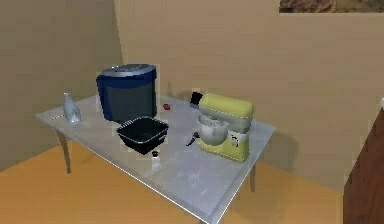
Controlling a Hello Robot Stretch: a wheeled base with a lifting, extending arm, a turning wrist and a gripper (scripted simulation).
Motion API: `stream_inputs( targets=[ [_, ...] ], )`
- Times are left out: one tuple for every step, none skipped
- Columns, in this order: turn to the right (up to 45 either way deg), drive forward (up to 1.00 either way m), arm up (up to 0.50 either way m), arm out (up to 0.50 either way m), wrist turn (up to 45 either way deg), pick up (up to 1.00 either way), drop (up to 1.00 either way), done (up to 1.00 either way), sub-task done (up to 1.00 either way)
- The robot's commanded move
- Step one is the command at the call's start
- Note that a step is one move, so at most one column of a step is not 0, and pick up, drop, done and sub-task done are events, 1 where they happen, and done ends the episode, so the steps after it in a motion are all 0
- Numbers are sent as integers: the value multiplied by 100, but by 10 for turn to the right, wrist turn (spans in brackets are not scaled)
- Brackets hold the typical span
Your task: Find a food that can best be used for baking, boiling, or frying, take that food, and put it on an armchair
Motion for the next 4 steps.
stream_inputs(
  targets=[
    [0,0,0,0,-180,0,0,0,0],
    [0,0,0,-38,0,0,0,0,0],
    [-450,0,0,0,0,0,0,0,0],
    [-270,0,0,0,0,0,0,0,0]
  ],
)
